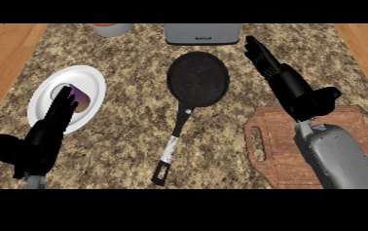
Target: Pick the squash from the cutting board and place it in the pan
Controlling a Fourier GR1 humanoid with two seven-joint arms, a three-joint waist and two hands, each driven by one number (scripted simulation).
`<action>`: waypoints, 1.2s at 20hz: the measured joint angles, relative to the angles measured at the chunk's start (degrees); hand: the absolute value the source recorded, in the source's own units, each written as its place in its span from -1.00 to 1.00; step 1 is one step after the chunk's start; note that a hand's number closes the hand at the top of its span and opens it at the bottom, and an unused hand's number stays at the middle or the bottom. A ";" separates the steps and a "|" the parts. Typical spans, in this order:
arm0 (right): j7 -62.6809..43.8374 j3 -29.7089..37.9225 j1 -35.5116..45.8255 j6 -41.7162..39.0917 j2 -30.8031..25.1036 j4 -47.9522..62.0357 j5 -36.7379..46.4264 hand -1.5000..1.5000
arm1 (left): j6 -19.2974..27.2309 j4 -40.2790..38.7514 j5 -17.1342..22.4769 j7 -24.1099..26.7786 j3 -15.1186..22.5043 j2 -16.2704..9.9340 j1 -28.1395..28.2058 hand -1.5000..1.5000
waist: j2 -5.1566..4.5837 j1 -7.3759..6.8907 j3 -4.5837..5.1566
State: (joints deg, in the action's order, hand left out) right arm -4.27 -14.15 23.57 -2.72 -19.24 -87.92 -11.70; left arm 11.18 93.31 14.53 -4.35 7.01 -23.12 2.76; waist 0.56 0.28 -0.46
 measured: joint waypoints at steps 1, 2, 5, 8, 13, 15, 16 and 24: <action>1.26 1.14 -1.14 -1.15 -0.79 -0.73 -0.68 1.00 | 0.25 0.81 0.00 -1.20 -0.21 0.07 -0.74 0.00 | -0.11 0.00 0.09; 2.77 3.02 -2.25 -2.99 -1.99 -1.23 -2.45 1.00 | 0.17 1.32 0.06 -1.27 -0.60 -0.02 -0.70 0.00 | -0.19 0.01 0.16; 8.37 10.42 -4.76 -10.78 -7.16 -1.60 -9.91 1.00 | 1.45 0.87 0.34 -1.84 -2.17 0.48 -3.09 0.00 | -0.40 0.95 0.21; 13.32 17.02 -9.08 -15.38 -14.02 1.25 -10.49 1.00 | 2.58 0.89 1.09 -2.58 -3.18 1.30 -4.09 0.00 | -0.57 2.48 0.19; 29.38 27.28 -19.86 -19.51 -22.28 6.45 -5.34 -1.00 | 2.88 1.19 2.46 -3.82 -4.14 1.85 -4.51 0.00 | -0.46 3.74 0.11; 36.10 30.36 -24.21 -20.75 -24.67 9.82 -2.41 -1.00 | 2.85 0.58 2.73 -4.36 -4.33 2.02 -5.70 0.00 | -0.56 3.60 0.12; 39.48 31.87 -26.01 -21.21 -26.10 11.58 -0.80 -1.00 | 2.63 0.79 3.05 -4.73 -4.41 1.98 -5.95 0.00 | -0.56 3.31 0.12; 53.27 35.23 -30.11 -17.06 -34.89 20.50 10.69 -1.00 | 0.91 -0.81 2.77 -5.90 -3.81 2.51 -8.99 0.00 | -0.65 0.55 0.31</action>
State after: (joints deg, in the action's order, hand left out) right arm 49.01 21.08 -6.54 -19.78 -54.13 -67.42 -1.01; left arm 12.10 92.51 17.30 -10.25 3.20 -20.61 -6.23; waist -0.09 0.83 -0.15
